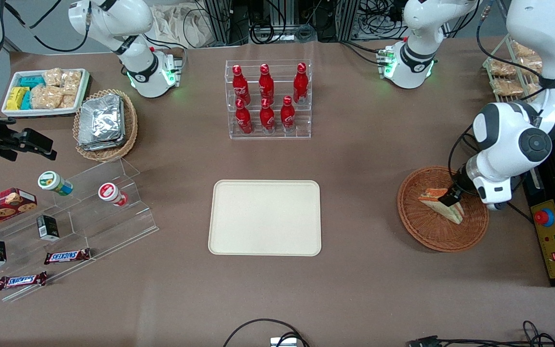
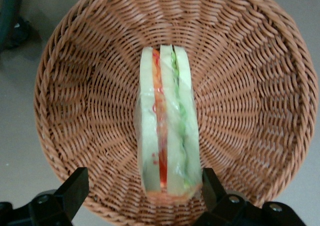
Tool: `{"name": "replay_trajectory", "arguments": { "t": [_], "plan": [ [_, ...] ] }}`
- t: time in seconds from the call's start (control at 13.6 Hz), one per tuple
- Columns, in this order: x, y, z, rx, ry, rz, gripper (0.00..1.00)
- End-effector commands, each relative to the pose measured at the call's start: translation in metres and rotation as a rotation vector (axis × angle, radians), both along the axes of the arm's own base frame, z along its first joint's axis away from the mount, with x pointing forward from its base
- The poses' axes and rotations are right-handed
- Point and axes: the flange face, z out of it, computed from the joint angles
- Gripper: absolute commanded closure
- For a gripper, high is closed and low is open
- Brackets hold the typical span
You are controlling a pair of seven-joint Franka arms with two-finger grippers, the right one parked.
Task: Place sandwich from basket to tray
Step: 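Close the left gripper on the sandwich and lift it from the basket, then carry the sandwich with the left gripper over the beige tray and lower it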
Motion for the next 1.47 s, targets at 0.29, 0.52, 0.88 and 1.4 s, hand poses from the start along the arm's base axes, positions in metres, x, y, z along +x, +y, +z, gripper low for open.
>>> {"name": "replay_trajectory", "arguments": {
  "t": [0.29, 0.52, 0.88, 1.4],
  "plan": [
    [0.005, 0.003, -0.026, -0.020, -0.017, 0.057, 0.77],
    [0.006, -0.003, -0.020, -0.013, -0.018, 0.044, 1.00],
    [0.049, -0.048, 0.064, -0.001, 0.050, -0.043, 1.00],
    [0.058, -0.293, 0.158, -0.050, -0.001, -0.543, 1.00]
  ]
}}
